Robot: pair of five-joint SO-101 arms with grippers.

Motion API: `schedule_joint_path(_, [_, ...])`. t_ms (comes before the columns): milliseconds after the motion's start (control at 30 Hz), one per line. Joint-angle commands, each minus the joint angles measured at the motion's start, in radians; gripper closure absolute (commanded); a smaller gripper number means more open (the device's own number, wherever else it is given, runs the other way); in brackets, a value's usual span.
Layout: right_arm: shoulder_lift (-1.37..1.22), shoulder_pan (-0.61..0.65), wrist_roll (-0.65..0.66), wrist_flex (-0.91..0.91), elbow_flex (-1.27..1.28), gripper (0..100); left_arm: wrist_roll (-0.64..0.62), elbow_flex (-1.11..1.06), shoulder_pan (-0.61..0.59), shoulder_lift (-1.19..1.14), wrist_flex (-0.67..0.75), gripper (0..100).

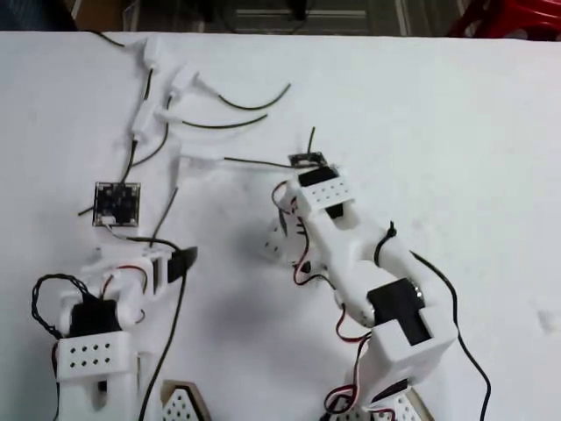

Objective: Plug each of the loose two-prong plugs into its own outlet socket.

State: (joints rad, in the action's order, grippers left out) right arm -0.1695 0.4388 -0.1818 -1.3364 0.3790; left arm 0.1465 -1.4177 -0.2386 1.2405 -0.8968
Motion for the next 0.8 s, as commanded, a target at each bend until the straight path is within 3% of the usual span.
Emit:
schedule_joint_path(0, [0.004, 0.058, 0.003, -0.01, -0.037, 89.4, -0.009, 0.006, -0.004, 0.013, 0.02, 61])
schedule_joint_path(167, [-0.073, 0.173, 0.005, -0.039, -0.089, 89.5, -0.009, 0.006, -0.004, 0.013, 0.02, 61])
schedule_joint_path(467, [-0.113, 0.358, 0.064, -0.236, -0.397, 89.4, -0.015, 0.011, -0.015, 0.013, 0.02, 61])
schedule_joint_path(600, [-0.113, 0.412, 0.066, -0.243, -0.519, 89.2, -0.021, 0.025, -0.085, 0.013, 0.02, 61])
schedule_joint_path(767, [-0.176, 0.45, 0.066, -0.214, -0.562, 87.2, -0.118, 0.032, -0.193, 0.013, 0.052, 61])
